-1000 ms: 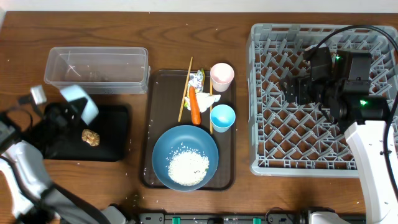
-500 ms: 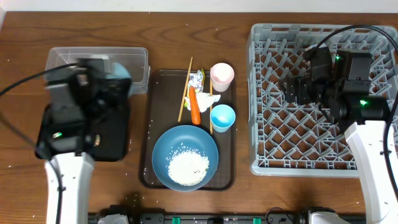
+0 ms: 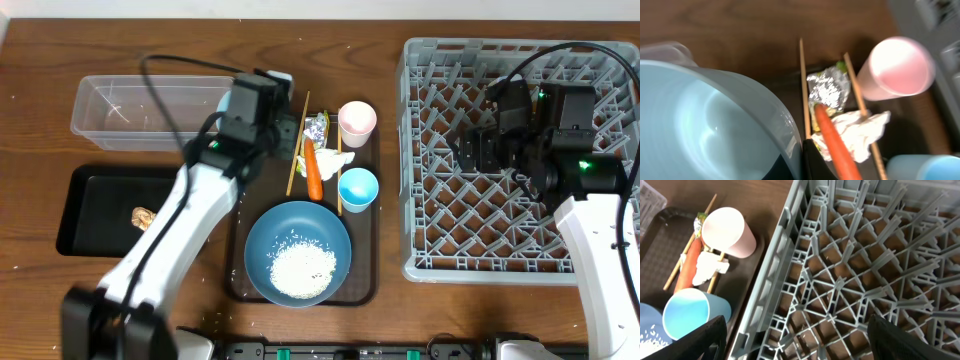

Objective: Sort waste into correct bins and load items into the dishwasher rack
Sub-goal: 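Return the small bowl to the middle tray with the left gripper, then move the left gripper to the large blue rice bowl's rim and grasp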

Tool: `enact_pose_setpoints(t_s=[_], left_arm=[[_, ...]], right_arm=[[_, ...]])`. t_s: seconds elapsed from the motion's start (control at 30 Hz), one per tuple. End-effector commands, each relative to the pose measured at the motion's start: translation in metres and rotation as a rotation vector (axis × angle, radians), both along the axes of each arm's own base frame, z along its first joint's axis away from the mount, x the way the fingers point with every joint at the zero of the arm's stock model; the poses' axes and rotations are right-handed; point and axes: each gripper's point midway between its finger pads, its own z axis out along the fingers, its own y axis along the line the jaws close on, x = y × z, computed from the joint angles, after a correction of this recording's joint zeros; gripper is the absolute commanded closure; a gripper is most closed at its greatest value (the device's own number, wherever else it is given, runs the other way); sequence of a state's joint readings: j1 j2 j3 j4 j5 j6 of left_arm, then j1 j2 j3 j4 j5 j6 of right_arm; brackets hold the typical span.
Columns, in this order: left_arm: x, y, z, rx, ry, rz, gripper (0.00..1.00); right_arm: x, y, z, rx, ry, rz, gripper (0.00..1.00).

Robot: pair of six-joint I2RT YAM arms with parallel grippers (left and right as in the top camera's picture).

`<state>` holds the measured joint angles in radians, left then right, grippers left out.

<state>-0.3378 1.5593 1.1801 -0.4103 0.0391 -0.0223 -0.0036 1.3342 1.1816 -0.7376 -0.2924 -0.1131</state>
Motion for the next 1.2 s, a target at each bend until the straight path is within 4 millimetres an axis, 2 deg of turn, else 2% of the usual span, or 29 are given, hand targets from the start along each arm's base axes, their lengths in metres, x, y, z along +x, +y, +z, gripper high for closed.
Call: enact_pose_setpoints(t_s=[0.0,0.1,0.2,0.43,0.57,0.77,0.87,1.03,1.17], left_arm=[[0.009,0.006,-0.028,0.073,0.052,0.017,0.93],[0.006,0.004,-0.057,0.114,0.119,-0.012,0.94],[0.001,-0.002,-0.077,0.147,0.168,-0.052,0.94],[-0.01,-0.015,-0.098,0.177,0.22,-0.101,0.94],[-0.015,-0.014,-0.101,0.186,0.243,-0.104,0.93],[-0.021,-0.002,-0.105,0.237,0.272,-0.08,0.62],[-0.022,-0.002,-0.105,0.238,0.274,-0.081,0.54],[-0.022,-0.002,-0.1,0.229,0.275,-0.068,0.49],[-0.028,-0.002,-0.079,0.219,0.288,-0.067,0.48]], right_arm=[[0.002,-0.001,0.006,0.016,-0.005,-0.009,0.17],[0.002,-0.001,0.006,0.016,-0.005,-0.009,0.16],[0.002,-0.001,0.006,0.016,-0.005,-0.009,0.16],[0.002,-0.001,0.006,0.016,-0.005,-0.009,0.16],[0.002,-0.001,0.006,0.016,-0.005,-0.009,0.16],[0.001,-0.001,0.005,0.016,0.001,-0.009,0.16],[0.0,-0.001,0.004,0.016,0.004,-0.009,0.16],[0.001,-0.001,0.006,0.021,-0.002,-0.016,0.17],[0.001,-0.001,0.005,0.032,0.006,-0.029,0.14]])
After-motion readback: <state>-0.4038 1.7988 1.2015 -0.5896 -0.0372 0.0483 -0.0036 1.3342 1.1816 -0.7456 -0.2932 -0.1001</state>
